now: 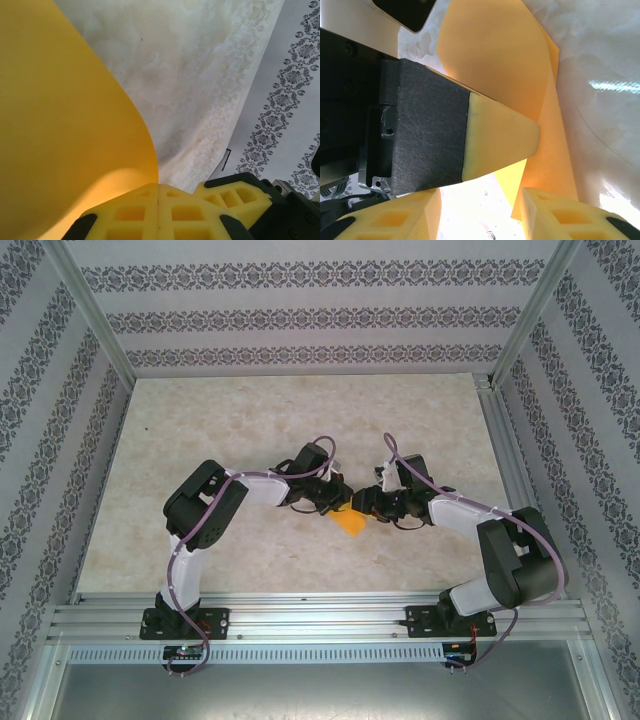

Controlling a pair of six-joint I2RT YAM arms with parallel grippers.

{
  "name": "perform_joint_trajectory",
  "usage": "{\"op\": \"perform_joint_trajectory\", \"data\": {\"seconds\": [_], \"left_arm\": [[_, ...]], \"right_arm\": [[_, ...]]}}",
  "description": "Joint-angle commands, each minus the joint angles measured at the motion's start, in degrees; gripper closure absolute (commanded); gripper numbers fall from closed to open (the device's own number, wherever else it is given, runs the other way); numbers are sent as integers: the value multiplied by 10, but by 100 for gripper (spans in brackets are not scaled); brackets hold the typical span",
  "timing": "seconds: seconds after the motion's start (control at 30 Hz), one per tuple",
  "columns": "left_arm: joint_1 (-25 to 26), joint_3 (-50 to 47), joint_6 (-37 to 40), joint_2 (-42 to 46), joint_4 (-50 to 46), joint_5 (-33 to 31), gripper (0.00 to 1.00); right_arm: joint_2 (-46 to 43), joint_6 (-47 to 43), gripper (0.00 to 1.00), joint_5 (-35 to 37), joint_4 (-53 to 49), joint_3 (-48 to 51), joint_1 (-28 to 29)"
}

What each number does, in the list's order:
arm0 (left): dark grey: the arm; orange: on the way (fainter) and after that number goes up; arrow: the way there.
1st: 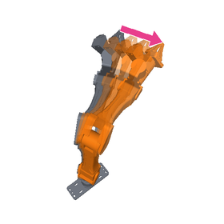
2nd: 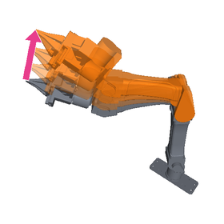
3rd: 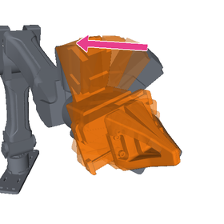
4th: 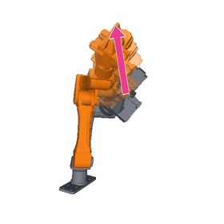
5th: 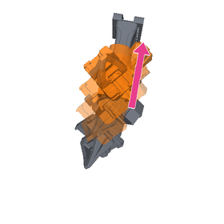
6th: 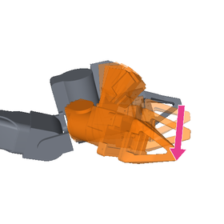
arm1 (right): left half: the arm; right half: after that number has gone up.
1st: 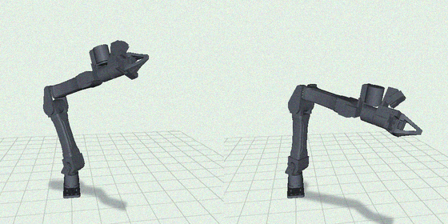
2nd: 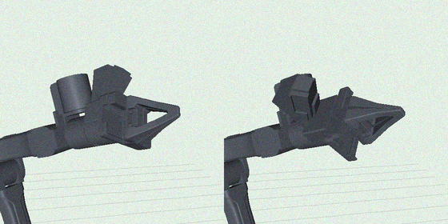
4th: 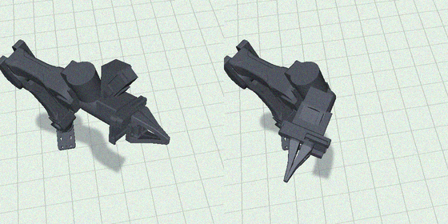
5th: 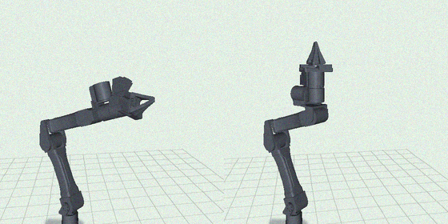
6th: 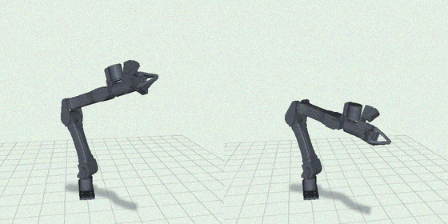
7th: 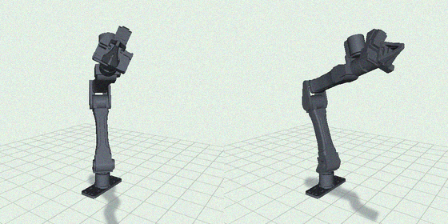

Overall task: Fold a paper plane with a square sheet of paper (pick it up from the middle)
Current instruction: Third fold the triangle at the center of the table.

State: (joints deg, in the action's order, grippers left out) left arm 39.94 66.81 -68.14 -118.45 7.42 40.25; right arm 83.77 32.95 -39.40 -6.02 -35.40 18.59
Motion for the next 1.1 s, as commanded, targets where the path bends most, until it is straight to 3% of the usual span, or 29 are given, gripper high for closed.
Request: {"op": "perform_joint_trajectory", "data": {"seconds": [0.0,0.17,0.5,0.83,1.07], "left_arm": [[12,9,14,-7,9,12,94],[11,12,21,-4,-2,6,95],[11,7,18,2,4,6,94],[11,-1,16,8,5,7,76],[11,-6,17,7,4,14,71]], "right_arm": [[-29,-19,53,28,-19,1,-10],[-41,-19,53,38,-22,14,-27],[6,12,58,-16,43,24,-3],[10,19,58,-16,53,22,4],[18,25,57,-15,63,23,8]]}}
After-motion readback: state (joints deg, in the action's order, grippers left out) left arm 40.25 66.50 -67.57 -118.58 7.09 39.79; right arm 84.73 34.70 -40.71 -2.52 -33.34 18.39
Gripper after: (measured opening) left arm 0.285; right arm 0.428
